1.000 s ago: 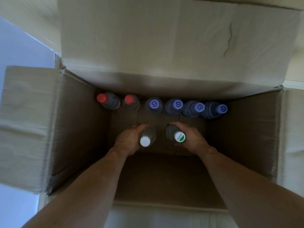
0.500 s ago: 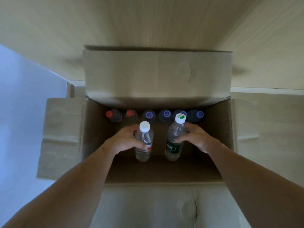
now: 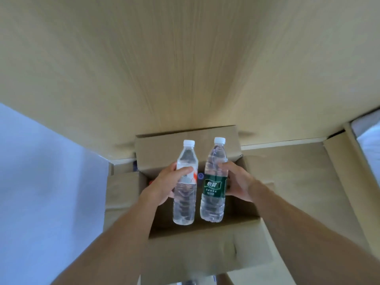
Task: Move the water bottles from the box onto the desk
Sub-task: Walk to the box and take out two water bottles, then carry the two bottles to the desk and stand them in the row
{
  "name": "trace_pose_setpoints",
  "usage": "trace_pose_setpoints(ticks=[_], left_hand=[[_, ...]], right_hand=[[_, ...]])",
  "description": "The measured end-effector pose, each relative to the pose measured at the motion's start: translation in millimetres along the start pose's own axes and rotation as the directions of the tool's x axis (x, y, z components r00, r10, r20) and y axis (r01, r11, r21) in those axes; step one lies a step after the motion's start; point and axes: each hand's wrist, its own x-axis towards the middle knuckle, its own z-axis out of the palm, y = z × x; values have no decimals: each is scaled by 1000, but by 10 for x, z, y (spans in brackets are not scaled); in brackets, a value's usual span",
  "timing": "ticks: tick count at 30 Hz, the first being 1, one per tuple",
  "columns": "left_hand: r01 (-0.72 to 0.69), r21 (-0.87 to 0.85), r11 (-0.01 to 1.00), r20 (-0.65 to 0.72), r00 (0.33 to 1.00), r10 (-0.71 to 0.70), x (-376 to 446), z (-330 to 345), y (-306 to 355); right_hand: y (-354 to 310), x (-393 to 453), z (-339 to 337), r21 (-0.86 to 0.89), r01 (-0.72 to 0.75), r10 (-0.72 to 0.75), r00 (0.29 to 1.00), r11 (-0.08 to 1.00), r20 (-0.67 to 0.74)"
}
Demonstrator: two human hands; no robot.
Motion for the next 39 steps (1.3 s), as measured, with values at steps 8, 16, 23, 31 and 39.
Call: trace_pose_setpoints(ticks=[8, 16, 23, 31, 39], left_hand=[[-72, -197, 978, 70, 994, 87, -786, 338, 599], [-19, -133, 991, 272, 961, 55, -1224, 871, 969], [-107, 85, 991, 358, 931, 71, -1502, 1729, 960], [-351, 346, 870, 505, 851, 143, -2126, 3437, 517], [-386, 407, 828, 688, 726, 0, -3107, 5295, -477]], right_hand=[[-358, -930, 300, 250, 153, -153, 988, 956, -23], [-354, -1801, 119, 231, 219, -194, 973, 948, -127], [33, -2781, -443, 318, 317, -240, 936, 893, -259], [1078, -4220, -1316, 374, 501, -309, 829, 780, -466], [2678, -5827, -2074, 458, 658, -247, 694, 598, -676]])
